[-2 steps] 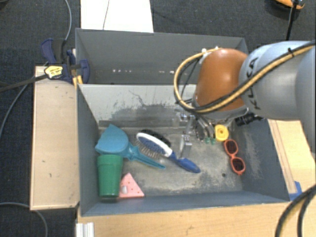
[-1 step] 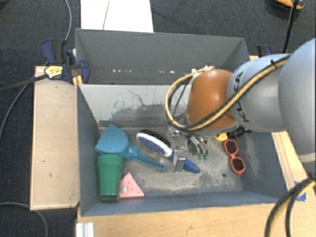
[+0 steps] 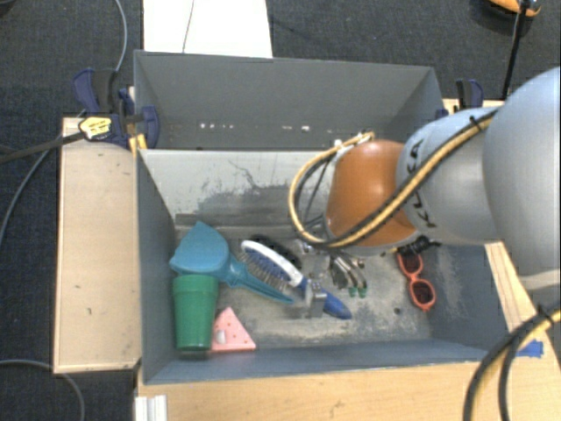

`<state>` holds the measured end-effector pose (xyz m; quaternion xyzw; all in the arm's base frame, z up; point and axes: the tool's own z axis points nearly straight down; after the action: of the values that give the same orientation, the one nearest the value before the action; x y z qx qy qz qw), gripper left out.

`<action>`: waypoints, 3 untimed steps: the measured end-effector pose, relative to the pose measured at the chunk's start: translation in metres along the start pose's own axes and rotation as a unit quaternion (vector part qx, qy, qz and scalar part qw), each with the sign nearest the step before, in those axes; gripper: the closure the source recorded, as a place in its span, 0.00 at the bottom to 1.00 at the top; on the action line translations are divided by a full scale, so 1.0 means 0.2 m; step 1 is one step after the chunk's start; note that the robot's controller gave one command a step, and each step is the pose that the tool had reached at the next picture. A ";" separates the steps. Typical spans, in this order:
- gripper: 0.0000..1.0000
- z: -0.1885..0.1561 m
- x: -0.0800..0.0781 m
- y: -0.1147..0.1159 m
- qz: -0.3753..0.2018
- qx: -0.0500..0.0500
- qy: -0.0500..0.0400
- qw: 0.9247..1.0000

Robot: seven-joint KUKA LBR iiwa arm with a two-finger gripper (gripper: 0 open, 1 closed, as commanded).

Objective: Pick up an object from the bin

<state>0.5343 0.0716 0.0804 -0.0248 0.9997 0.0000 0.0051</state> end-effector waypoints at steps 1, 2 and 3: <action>0.00 0.03 -0.07 0.12 0.000 0.000 -0.003 1.000; 1.00 0.04 -0.06 0.20 -0.055 -0.001 -0.001 0.998; 1.00 0.04 -0.05 0.19 -0.069 -0.001 -0.002 0.998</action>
Offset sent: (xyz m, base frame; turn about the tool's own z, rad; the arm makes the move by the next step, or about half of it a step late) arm 0.0042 0.0286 -0.0104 -0.2047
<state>0.5431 0.1096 0.0721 -0.0939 0.9956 0.0005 0.0066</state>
